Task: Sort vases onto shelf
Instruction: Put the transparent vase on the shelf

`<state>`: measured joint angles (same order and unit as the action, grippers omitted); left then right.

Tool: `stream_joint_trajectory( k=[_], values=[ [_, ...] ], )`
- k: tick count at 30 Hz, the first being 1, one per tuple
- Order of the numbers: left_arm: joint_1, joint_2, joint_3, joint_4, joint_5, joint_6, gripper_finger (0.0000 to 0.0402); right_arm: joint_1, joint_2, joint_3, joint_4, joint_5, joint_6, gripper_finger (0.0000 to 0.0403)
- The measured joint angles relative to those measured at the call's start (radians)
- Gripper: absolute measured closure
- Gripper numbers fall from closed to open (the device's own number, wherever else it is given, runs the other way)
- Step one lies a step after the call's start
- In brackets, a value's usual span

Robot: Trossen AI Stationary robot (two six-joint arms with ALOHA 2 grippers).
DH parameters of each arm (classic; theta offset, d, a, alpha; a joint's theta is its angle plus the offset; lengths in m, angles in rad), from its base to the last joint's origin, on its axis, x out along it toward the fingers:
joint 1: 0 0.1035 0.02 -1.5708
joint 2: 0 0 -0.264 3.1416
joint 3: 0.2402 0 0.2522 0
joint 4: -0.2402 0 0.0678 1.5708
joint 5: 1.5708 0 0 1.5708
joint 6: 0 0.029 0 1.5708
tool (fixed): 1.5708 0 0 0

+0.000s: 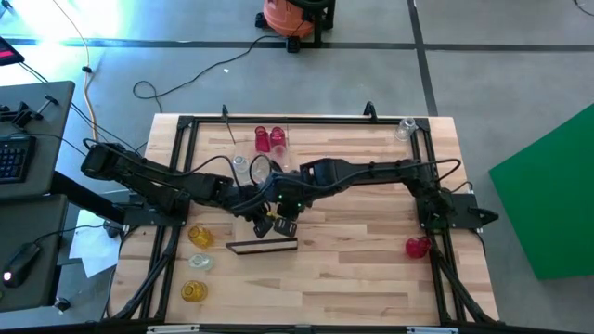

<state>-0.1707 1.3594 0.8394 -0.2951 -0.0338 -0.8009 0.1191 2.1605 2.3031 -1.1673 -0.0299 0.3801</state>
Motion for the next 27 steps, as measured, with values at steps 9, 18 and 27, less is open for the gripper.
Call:
stream_joint_trajectory(
  k=[9,18,27],
  values=[
    [-0.013,0.0,0.0,0.0,0.05,-0.009,0.0401,0.0,-0.002,-0.007,0.006,-0.006,-0.004,0.0359],
    [-0.105,-0.117,-0.001,-0.039,0.027,-0.017,0.0401,0.008,-0.002,-0.007,-0.016,-0.009,-0.017,0.0361],
    [-0.106,-0.315,-0.001,-0.338,-0.306,-0.043,0.0401,0.002,-0.002,-0.008,-0.073,0.083,-0.075,0.0398]
  ],
)
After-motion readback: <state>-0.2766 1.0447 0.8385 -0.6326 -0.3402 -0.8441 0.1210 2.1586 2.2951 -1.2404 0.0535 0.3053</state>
